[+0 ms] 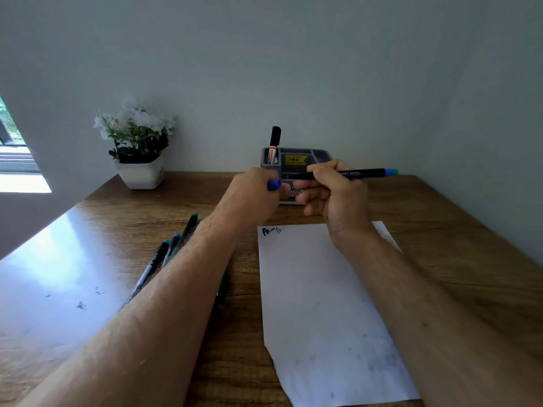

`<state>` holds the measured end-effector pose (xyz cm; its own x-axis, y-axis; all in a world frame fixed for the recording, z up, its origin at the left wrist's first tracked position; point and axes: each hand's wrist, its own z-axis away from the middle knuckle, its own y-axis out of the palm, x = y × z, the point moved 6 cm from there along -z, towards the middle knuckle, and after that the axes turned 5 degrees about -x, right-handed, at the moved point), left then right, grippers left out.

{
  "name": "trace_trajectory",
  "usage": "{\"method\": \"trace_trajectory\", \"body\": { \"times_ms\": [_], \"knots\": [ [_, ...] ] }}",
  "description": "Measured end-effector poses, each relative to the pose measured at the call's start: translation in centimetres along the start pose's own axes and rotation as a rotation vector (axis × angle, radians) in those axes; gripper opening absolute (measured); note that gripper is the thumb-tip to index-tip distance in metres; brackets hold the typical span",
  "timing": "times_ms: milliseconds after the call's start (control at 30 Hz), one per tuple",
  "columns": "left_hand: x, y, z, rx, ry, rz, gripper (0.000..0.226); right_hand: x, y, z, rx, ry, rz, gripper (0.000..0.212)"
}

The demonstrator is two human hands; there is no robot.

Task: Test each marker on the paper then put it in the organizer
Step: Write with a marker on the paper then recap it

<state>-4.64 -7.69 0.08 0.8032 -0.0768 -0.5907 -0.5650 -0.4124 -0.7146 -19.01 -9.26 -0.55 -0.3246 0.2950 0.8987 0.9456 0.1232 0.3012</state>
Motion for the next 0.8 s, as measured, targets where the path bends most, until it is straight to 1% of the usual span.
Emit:
{"method": "trace_trajectory", "body": {
  "times_ms": [67, 333, 400, 467, 500, 533, 600, 667, 733, 800],
  "knots": [
    [-0.25, -0.05, 0.09, -0.004, 0.007, -0.008, 0.018, -0.05, 0.11, 0.06, 0.011, 0.006, 0.012, 0.014],
    [-0.50, -0.12, -0.05, -0.011, 0.031, -0.017, 0.028, -0.27, 0.34, 0.14, 0.027, 0.003, 0.059, 0.015],
    [-0.61, 0.07, -0.11, -0.005, 0.053, -0.013, 0.023, -0.37, 0.40, 0.13, 0.033, -0.005, 0.075, 0.015],
    [-0.90, 0.15, -0.05, -0.002, 0.083, 0.000, 0.013, -0.45, 0.34, 0.08, 0.025, -0.009, 0.073, 0.017],
    [-1.01, 0.13, -0.01, -0.001, 0.094, 0.033, 0.013, -0.43, 0.25, 0.01, 0.016, -0.006, 0.063, 0.018],
    [-0.96, 0.08, -0.02, 0.001, 0.089, 0.099, 0.019, -0.44, 0.14, -0.06, 0.009, -0.005, 0.055, 0.018],
    [-0.86, -0.02, -0.05, 0.024, 0.045, 0.327, 0.028, -0.29, -0.06, -0.23, 0.000, -0.005, 0.048, 0.016],
    [-0.97, -0.16, 0.00, 0.053, -0.014, 0.604, 0.026, -0.21, -0.25, -0.42, -0.003, -0.006, 0.035, 0.015],
    [-0.74, -0.18, -0.15, 0.051, -0.116, 0.853, 0.023, -0.29, -0.31, -0.56, -0.003, 0.011, -0.008, 0.019],
    [-0.37, -0.23, -0.27, 0.023, -0.176, 0.982, 0.024, -0.39, -0.25, -0.59, 0.008, 0.034, -0.063, 0.022]
  ]
}}
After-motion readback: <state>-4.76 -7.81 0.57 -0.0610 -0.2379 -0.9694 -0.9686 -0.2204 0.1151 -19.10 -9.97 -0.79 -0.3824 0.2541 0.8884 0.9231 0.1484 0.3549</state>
